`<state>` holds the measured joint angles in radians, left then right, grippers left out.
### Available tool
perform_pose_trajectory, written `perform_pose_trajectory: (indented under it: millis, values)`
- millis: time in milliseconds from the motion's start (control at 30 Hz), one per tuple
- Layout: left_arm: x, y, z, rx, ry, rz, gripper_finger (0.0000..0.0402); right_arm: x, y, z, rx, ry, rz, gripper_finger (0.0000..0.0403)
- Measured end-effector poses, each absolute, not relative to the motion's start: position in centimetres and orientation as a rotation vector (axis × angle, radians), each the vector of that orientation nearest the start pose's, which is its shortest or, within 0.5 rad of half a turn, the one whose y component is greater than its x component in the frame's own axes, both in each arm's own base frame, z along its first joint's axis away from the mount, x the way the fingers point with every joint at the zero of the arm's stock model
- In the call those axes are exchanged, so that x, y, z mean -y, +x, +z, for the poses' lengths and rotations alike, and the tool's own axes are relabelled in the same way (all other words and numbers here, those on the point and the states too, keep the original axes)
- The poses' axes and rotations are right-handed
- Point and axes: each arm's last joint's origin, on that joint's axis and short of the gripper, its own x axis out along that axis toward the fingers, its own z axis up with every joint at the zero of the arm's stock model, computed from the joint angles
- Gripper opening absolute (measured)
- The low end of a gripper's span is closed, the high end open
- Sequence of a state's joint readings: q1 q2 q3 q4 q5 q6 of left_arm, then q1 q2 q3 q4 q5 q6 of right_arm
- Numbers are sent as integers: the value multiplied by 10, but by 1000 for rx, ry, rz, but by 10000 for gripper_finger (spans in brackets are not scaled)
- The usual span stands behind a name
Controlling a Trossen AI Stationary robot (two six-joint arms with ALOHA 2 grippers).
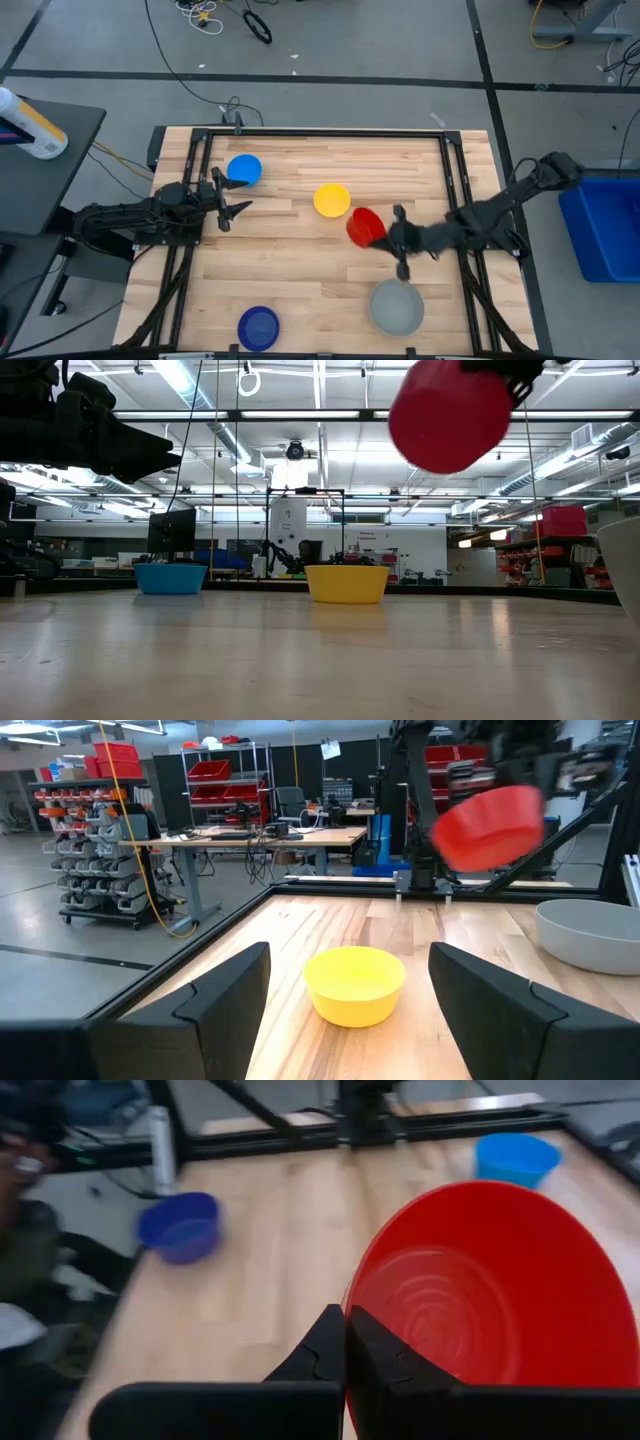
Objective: Nest bowls inside each other
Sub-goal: Stack the red bowl on the gray bowl
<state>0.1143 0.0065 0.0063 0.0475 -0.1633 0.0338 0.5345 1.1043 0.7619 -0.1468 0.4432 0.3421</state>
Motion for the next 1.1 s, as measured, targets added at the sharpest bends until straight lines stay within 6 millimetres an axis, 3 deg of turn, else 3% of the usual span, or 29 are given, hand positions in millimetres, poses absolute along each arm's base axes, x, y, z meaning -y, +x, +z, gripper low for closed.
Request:
perform_pose_trajectory:
  millis: [333,733,1100]
  values:
    - [-16,96,170,43,33,278,279,-179,188,289,-474,234,60,0]
    - [-16,96,170,43,31,277,279,-238,207,265,-839,262,-83,0]
    - [-15,96,169,41,13,251,279,-276,196,250,-901,377,-142,0]
